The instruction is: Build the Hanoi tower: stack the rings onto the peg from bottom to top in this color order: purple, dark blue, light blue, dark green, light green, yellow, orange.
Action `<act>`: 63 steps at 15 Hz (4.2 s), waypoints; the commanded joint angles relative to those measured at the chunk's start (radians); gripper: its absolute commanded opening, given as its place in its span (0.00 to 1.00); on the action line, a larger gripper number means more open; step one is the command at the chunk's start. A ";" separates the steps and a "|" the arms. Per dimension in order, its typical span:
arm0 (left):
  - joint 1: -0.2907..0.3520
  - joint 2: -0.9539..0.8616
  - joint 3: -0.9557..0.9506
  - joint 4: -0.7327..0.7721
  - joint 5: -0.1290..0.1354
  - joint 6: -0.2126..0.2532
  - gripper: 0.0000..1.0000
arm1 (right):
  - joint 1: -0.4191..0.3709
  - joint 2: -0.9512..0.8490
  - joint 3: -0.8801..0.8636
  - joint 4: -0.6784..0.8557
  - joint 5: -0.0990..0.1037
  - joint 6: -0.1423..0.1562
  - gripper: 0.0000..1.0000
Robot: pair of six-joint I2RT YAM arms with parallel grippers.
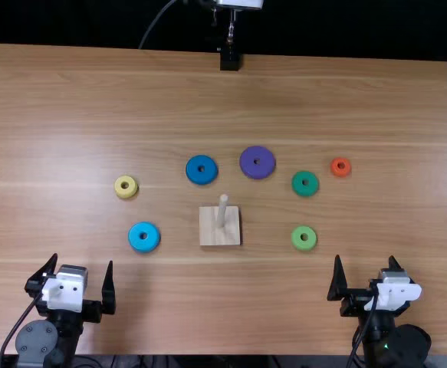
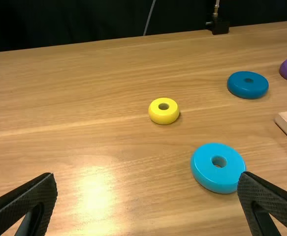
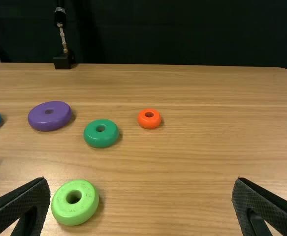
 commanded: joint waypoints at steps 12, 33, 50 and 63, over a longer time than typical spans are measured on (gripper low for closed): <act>0.013 -0.012 -0.107 -0.076 0.009 0.017 1.00 | -0.011 -0.013 -0.064 -0.074 -0.005 0.002 1.00; 0.013 -0.012 -0.107 -0.076 0.009 0.017 1.00 | 0.111 0.285 0.479 -0.021 0.000 0.007 1.00; 0.013 -0.012 -0.107 -0.076 0.009 0.017 1.00 | 0.394 1.917 1.597 -0.463 0.009 0.180 1.00; 0.013 -0.012 -0.107 -0.076 0.009 0.017 1.00 | 0.443 2.199 1.755 -0.481 0.151 0.256 1.00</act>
